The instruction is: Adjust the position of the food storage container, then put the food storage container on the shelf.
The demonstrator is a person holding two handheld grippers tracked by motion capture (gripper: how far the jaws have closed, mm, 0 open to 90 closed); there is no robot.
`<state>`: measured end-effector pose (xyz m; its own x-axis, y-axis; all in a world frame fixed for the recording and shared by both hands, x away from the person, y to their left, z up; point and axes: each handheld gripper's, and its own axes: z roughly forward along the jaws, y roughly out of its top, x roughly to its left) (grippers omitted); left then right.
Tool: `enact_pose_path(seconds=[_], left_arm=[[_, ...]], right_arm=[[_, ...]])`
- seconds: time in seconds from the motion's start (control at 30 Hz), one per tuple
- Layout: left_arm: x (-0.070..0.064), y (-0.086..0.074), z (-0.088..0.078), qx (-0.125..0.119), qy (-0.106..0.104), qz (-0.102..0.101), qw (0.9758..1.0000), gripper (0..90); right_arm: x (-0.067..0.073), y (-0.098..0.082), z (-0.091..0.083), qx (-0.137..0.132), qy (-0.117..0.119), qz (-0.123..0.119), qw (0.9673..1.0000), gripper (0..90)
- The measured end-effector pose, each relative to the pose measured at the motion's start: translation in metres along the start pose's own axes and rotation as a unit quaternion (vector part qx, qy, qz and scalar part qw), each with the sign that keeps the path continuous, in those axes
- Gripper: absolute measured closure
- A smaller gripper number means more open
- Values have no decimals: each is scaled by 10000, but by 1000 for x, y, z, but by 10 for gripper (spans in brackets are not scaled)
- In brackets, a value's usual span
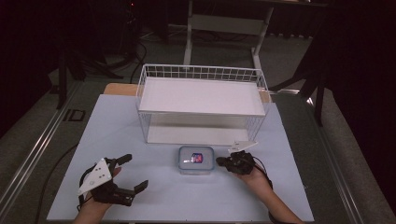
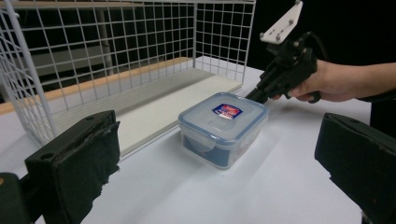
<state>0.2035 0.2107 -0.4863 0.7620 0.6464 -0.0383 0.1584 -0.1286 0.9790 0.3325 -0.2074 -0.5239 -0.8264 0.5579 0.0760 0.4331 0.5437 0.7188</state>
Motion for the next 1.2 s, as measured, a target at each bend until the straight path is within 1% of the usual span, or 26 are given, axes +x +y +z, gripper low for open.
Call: enact_pose_path(seconds=[0.07, 0.1, 0.13, 0.17, 0.27, 0.33, 0.4, 0.43, 0.47, 0.53, 0.57, 0.6, 0.63, 0.67, 0.7, 0.73, 0.77, 0.83, 0.87, 0.9, 0.93, 0.97, 1.03, 1.1, 1.17, 1.2], left_arm=[[0, -1, 1, 50, -17, -12, 10000, 10], [0, -1, 2, 59, -23, 17, 10000, 10], [-1, -2, 5, 101, -3, 104, 9999, 10], [-1, -1, 6, 122, -32, 139, 9998, 10], [-3, 0, 10, 231, -108, 175, 9995, 10], [-4, 0, 12, 232, -193, 155, 9994, 10], [-5, 2, 13, 153, -257, 218, 9993, 10], [-6, 4, 14, 159, -292, 278, 9991, 10], [-8, 5, 14, 202, -298, 240, 9991, 10], [-10, 11, 15, 306, -486, -16, 9983, 11], [-11, 14, 15, 416, -553, -107, 9975, 10], [-13, 17, 15, 470, -559, -121, 9973, 10], [-15, 21, 16, 492, -511, -76, 9975, 11], [-17, 24, 17, 532, -451, -38, 9976, 10], [-17, 28, 18, 543, -442, 1, 9975, 10], [-18, 32, 21, 533, -462, 23, 9975, 10], [-18, 36, 23, 512, -435, 3, 9977, 10], [-16, 44, 29, 479, -557, -149, 9972, 10], [-15, 48, 33, 483, -562, -185, 9971, 10], [-15, 52, 36, 484, -582, -197, 9969, 10], [-14, 56, 39, 509, -598, -191, 9967, 10], [-14, 60, 43, 553, -582, -166, 9966, 10], [-13, 65, 50, 606, -596, -121, 9963, 10], [-11, 69, 58, 646, -680, -191, 9954, 10], [-10, 71, 66, 725, -725, -293, 9943, 10], [-9, 71, 70, 760, -732, -298, 9940, 10]], right_arm=[[0, -2, -8, -28, -46, 28, 10000, 835], [1, -2, -12, -83, -79, 10, 9999, 824], [2, -3, -17, -169, -96, 20, 9998, 811], [5, -5, -26, -350, -16, 97, 9993, 759], [13, -5, -38, -513, 27, 82, 9986, 686], [22, -3, -46, -604, 10, -59, 9982, 545], [29, 0, -54, -777, 30, -51, 9970, 462], [33, 2, -58, -867, 19, -83, 9962, 403], [37, 4, -62, -940, 30, -103, 9955, 357], [44, 8, -70, -1076, 78, -233, 9939, 275], [48, 10, -75, -1158, 92, -312, 9927, 259], [51, 13, -79, -1242, 103, -301, 9917, 244], [54, 16, -83, -1356, 144, -285, 9902, 209], [57, 19, -87, -1457, 162, -321, 9887, 195], [60, 21, -91, -1570, 128, -384, 9868, 193], [63, 24, -94, -1653, 79, -435, 9853, 161], [65, 27, -97, -1702, 61, -507, 9841, 142], [71, 33, -102, -1876, -148, -704, 9796, 142], [73, 36, -103, -1868, -242, -767, 9791, 138], [75, 39, -103, -1934, -318, -781, 9775, 139], [75, 41, -104, -1988, -311, -788, 9764, 139], [75, 44, -103, -1960, -313, -766, 9771, 140], [74, 48, -102, -2032, -318, -699, 9761, 144], [71, 51, -98, -1966, -281, -630, 9780, 147], [67, 54, -94, -1889, -177, -543, 9803, 156], [66, 54, -92, -1907, -246, -493, 9801, 208]])
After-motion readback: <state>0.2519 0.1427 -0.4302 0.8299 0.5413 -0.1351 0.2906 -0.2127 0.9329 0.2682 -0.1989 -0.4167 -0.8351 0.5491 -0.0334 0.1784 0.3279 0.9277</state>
